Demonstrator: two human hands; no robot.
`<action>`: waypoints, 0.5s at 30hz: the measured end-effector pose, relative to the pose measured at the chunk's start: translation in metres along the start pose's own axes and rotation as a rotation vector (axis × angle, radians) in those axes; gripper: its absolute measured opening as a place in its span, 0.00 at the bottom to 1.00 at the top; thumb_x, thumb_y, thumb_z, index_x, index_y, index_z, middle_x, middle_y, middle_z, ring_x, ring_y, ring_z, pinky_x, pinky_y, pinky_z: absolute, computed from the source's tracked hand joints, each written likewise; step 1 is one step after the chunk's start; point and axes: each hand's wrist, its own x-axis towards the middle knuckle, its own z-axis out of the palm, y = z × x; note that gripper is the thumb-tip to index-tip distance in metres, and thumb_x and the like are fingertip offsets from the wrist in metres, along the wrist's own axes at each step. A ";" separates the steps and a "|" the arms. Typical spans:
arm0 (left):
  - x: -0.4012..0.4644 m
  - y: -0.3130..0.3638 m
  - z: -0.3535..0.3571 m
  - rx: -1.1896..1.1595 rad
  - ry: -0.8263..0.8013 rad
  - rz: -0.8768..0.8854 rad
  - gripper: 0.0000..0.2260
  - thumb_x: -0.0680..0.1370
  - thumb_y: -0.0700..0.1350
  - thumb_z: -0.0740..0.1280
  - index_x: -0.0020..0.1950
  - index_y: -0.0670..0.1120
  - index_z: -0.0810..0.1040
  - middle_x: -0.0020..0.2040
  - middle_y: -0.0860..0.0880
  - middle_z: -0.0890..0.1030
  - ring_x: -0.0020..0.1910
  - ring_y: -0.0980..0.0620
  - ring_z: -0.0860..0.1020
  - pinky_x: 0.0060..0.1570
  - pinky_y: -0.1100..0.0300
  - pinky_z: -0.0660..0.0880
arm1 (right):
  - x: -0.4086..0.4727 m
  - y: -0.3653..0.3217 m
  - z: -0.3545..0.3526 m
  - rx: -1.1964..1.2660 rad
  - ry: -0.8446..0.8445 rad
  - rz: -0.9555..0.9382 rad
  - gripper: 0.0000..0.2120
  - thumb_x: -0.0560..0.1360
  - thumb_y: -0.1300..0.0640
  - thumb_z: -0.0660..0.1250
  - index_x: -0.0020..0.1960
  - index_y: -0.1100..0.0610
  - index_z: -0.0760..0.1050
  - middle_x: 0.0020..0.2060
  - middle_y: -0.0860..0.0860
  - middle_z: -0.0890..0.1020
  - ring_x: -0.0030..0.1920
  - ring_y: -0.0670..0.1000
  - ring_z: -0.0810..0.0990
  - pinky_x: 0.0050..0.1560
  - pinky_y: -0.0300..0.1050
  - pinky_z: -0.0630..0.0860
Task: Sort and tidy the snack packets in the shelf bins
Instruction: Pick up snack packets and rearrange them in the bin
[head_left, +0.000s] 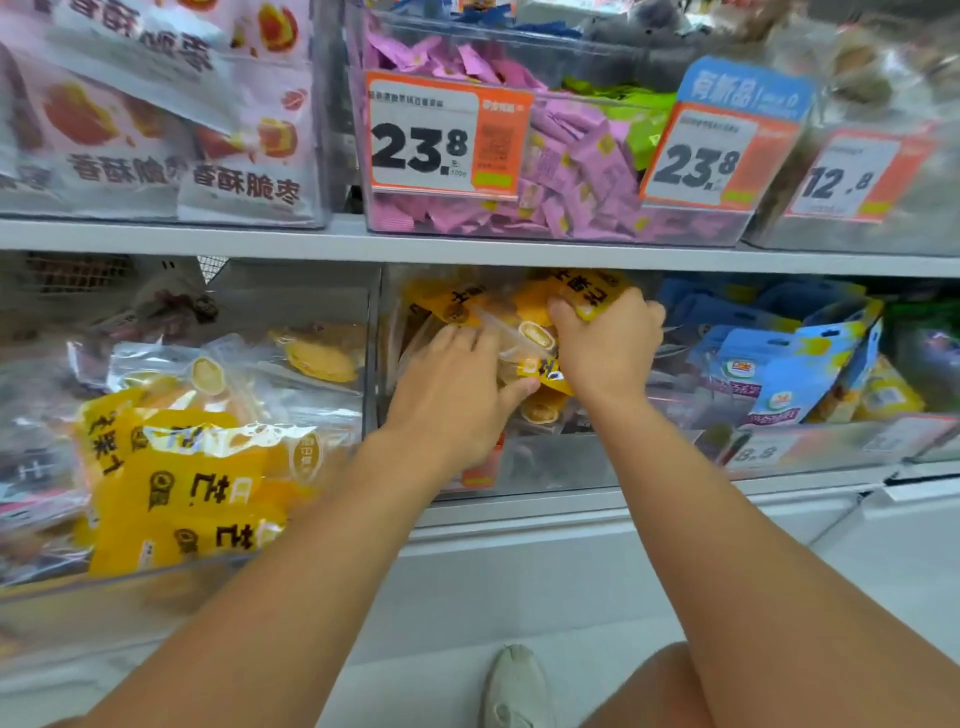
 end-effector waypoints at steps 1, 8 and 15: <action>0.003 0.001 0.004 -0.002 0.019 -0.002 0.27 0.80 0.64 0.57 0.71 0.48 0.68 0.68 0.48 0.74 0.69 0.46 0.67 0.67 0.49 0.67 | 0.000 0.001 0.001 -0.078 0.044 -0.044 0.29 0.73 0.44 0.73 0.64 0.63 0.70 0.67 0.61 0.69 0.65 0.63 0.68 0.65 0.55 0.67; 0.019 0.007 0.013 -0.176 0.031 -0.112 0.16 0.80 0.57 0.64 0.63 0.50 0.73 0.61 0.49 0.77 0.62 0.47 0.70 0.52 0.50 0.72 | -0.003 0.037 -0.012 -0.114 -0.332 -0.546 0.23 0.78 0.40 0.64 0.67 0.52 0.77 0.59 0.50 0.81 0.59 0.54 0.78 0.59 0.53 0.74; 0.014 0.007 0.004 -0.326 0.230 -0.249 0.30 0.69 0.58 0.77 0.66 0.48 0.73 0.61 0.50 0.75 0.63 0.47 0.73 0.60 0.52 0.74 | 0.010 0.050 -0.021 -0.461 -0.589 -0.635 0.29 0.82 0.41 0.57 0.80 0.43 0.54 0.78 0.45 0.62 0.77 0.52 0.59 0.76 0.62 0.44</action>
